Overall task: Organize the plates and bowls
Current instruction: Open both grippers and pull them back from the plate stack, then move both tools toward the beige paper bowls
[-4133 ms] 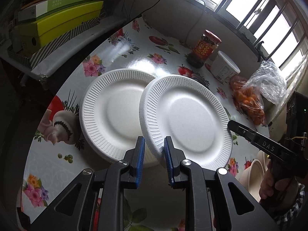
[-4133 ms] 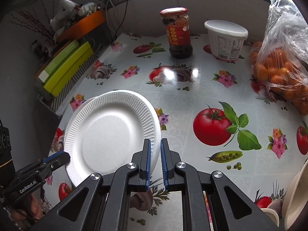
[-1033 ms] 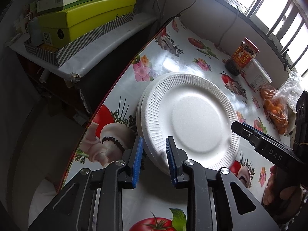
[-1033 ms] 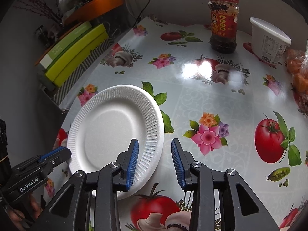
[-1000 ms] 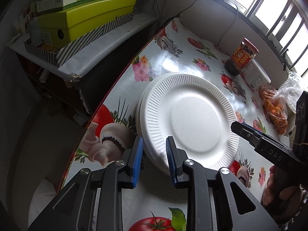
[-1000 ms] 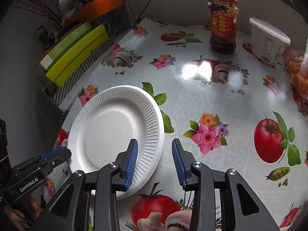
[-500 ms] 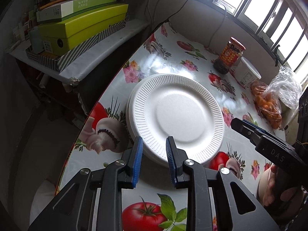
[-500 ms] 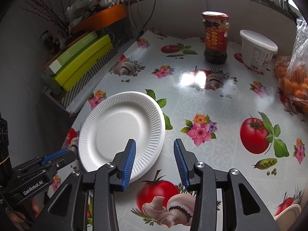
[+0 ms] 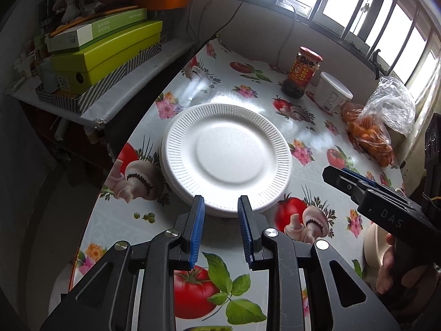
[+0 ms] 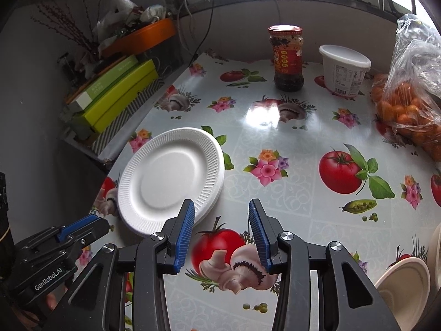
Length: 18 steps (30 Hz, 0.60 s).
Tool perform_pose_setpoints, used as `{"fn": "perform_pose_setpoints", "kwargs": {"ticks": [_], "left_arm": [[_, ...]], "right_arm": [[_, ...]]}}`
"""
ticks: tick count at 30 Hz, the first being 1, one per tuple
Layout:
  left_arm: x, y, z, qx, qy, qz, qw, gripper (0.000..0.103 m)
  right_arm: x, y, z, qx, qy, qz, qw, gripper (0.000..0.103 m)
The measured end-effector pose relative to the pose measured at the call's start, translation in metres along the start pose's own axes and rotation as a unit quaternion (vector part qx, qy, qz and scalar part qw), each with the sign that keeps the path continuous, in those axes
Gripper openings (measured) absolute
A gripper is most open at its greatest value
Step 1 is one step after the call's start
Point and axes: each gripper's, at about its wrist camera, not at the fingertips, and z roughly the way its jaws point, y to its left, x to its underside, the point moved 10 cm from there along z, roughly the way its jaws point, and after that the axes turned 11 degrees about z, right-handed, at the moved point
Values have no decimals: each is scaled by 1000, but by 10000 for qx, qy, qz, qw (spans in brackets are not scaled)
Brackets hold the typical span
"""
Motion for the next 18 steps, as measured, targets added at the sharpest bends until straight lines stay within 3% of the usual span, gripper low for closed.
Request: {"fn": "perform_pose_setpoints", "kwargs": {"ticks": [9,18], "left_arm": [[9,-33,-16,-49,-184,410,9990,26],[21,-78,-22,292,-223,743,9966,26]], "right_arm": [[12,-16,-36,122,-289,-3,9995,41],[27,-45,-73,299,-540,165,9980,41]]}}
